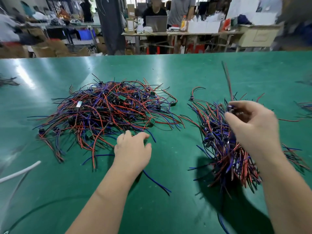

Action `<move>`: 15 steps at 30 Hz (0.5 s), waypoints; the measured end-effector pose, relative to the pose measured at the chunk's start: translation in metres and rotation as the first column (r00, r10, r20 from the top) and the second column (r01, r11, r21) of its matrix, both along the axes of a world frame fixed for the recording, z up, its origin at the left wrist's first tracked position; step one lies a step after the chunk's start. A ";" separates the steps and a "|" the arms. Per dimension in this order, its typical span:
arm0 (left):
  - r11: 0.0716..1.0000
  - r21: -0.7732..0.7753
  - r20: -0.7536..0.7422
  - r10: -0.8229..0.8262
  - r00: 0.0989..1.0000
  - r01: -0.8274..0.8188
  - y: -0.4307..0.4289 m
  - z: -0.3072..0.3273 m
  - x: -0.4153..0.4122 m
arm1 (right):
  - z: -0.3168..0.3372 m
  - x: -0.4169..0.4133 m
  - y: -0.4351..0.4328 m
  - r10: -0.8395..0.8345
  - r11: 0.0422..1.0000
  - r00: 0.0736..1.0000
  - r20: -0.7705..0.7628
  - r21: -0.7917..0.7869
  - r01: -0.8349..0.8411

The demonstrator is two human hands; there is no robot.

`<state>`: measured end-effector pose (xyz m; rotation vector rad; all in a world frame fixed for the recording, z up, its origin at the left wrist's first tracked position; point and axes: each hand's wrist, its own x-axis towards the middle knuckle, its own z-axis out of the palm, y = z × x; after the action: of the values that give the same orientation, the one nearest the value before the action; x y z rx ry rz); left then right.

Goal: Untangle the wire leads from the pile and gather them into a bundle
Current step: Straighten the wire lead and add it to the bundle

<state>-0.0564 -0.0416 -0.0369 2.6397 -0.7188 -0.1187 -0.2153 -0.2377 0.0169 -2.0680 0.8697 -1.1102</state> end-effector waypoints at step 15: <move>0.887 -0.448 -0.047 0.103 0.994 -0.113 0.002 -0.004 0.010 | -0.006 0.005 0.008 0.023 0.999 0.967 -0.256 -0.023 -0.029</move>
<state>-0.0463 -0.0395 -0.0408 2.2200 -0.5141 0.0475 -0.2106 -0.2300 0.0104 -2.2718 0.9506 -0.8563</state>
